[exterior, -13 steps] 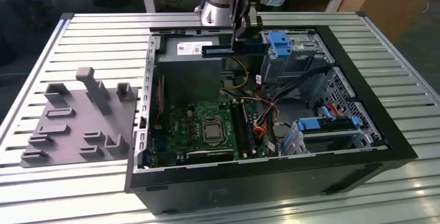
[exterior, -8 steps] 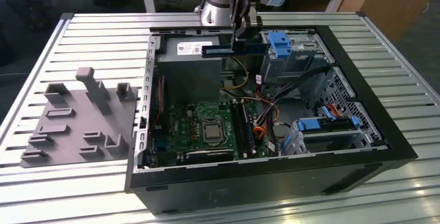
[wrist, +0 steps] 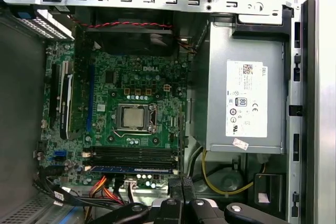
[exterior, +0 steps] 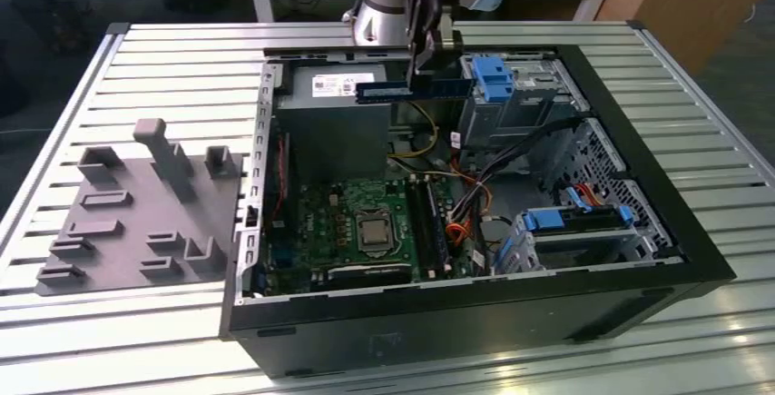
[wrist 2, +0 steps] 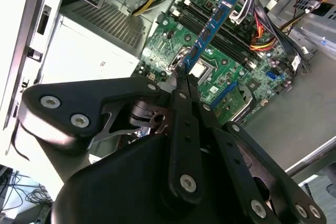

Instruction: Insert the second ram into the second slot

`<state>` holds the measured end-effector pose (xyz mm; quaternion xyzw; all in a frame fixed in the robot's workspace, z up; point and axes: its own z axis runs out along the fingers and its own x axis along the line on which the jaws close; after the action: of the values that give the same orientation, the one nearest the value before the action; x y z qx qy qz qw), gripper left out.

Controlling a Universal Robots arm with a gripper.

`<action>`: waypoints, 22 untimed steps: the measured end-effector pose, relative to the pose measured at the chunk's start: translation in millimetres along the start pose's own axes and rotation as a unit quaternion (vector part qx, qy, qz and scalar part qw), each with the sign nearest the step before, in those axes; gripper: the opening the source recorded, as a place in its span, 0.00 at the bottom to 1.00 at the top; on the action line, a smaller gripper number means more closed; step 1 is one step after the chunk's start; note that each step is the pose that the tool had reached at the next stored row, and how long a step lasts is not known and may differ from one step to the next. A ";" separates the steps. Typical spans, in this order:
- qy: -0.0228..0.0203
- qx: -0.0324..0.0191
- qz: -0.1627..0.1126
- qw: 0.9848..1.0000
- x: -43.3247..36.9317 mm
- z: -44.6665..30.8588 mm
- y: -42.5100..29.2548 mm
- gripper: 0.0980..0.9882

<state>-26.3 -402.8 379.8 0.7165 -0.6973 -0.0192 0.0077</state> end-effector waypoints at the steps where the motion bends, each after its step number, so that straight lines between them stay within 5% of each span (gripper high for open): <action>1: 0.000 0.000 0.000 1.000 0.8 0.0 0.0 0.02; 22: 0.000 0.000 0.000 1.000 15.5 -0.1 0.5 0.02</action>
<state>-26.3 -418.4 379.8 0.7165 -0.6973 -0.0192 0.0076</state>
